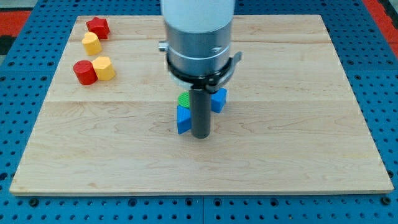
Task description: Slide the blue cube to the top center
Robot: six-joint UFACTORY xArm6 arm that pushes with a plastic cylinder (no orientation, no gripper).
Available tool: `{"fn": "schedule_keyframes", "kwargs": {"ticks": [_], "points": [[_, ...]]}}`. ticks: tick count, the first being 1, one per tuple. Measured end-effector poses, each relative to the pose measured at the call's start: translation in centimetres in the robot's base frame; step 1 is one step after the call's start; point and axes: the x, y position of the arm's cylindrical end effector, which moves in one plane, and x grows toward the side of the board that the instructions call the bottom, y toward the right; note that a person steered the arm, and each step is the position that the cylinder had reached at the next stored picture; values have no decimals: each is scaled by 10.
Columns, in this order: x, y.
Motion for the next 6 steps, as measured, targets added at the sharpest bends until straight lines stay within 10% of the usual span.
{"fn": "schedule_keyframes", "kwargs": {"ticks": [6], "points": [[-145,26]]}}
